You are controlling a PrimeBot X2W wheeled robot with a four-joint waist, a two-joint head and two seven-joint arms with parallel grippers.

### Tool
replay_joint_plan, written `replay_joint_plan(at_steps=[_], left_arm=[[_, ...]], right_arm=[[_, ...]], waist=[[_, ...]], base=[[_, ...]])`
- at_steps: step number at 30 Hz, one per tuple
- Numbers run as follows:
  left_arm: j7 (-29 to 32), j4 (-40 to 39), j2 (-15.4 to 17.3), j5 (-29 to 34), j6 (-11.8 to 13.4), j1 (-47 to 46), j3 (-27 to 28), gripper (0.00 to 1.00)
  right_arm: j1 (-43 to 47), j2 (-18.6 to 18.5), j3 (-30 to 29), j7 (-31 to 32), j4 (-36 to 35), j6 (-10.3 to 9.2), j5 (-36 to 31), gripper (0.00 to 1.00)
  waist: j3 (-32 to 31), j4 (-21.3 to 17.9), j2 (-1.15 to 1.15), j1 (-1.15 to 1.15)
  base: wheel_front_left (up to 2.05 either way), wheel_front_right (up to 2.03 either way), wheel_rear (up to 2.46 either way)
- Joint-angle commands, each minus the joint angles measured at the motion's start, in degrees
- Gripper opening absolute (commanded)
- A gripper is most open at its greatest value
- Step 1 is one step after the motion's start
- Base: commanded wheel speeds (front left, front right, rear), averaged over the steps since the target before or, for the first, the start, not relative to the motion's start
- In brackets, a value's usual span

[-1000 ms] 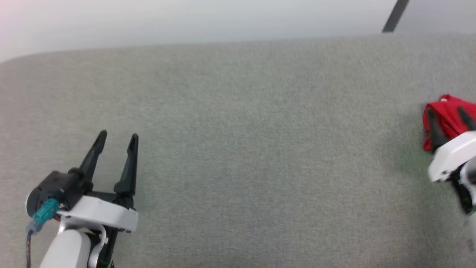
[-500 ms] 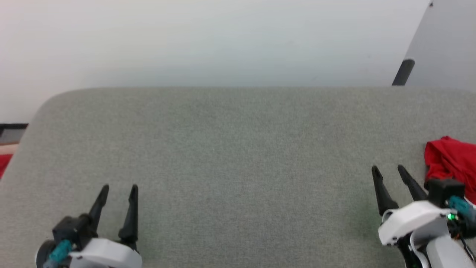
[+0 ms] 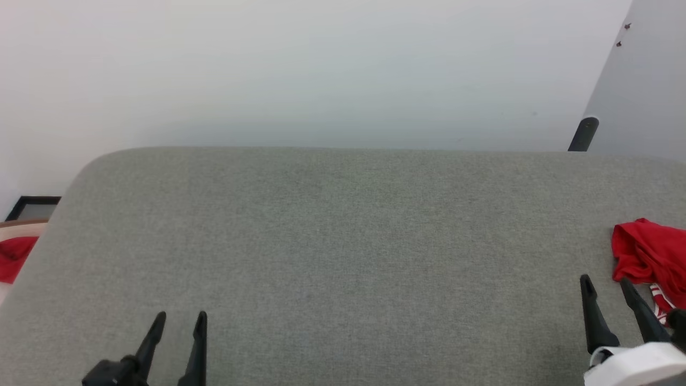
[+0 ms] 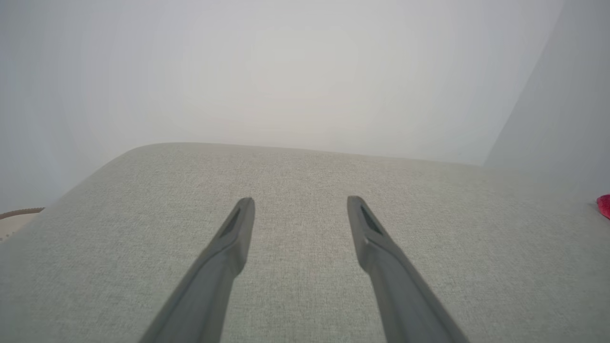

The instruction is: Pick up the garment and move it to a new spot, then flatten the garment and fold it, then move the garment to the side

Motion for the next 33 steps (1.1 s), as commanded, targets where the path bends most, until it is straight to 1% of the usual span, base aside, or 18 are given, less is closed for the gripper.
replay_joint_plan(at_steps=[1,6,12,20,33], left_arm=[[0.0,-1.0,-0.1,0.6,-0.3,1.3,-0.2,1.00],[0.0,-3.1,-0.1,0.1,-0.4,3.7,-0.2,1.00],[0.0,-4.8,0.4,0.2,-0.1,5.1,-0.3,1.00],[0.1,-5.6,0.5,0.0,0.2,4.9,-0.7,1.00],[0.1,-5.2,1.0,-0.8,0.7,4.4,-0.7,1.00]], right_arm=[[2.0,0.8,-1.2,0.8,-2.6,-0.07,-0.7,1.00],[6.1,2.5,-3.4,2.5,-8.6,-0.07,-1.3,1.00],[9.1,3.8,-4.7,3.1,-11.8,-0.07,-1.6,1.00],[9.7,4.8,-4.1,3.8,-12.7,-0.07,-2.1,1.00],[8.5,5.1,-3.0,3.7,-12.3,-0.07,-1.6,1.00]], waist=[[-0.2,0.3,0.00,0.00],[-0.7,0.8,0.00,0.00],[-0.7,1.0,0.00,0.00],[-0.4,0.4,0.00,0.00],[-0.7,0.4,0.00,0.00]], base=[[0.00,0.00,0.00],[0.00,0.00,0.00],[0.00,0.00,0.00],[0.00,0.00,0.00],[0.00,0.00,0.00]])
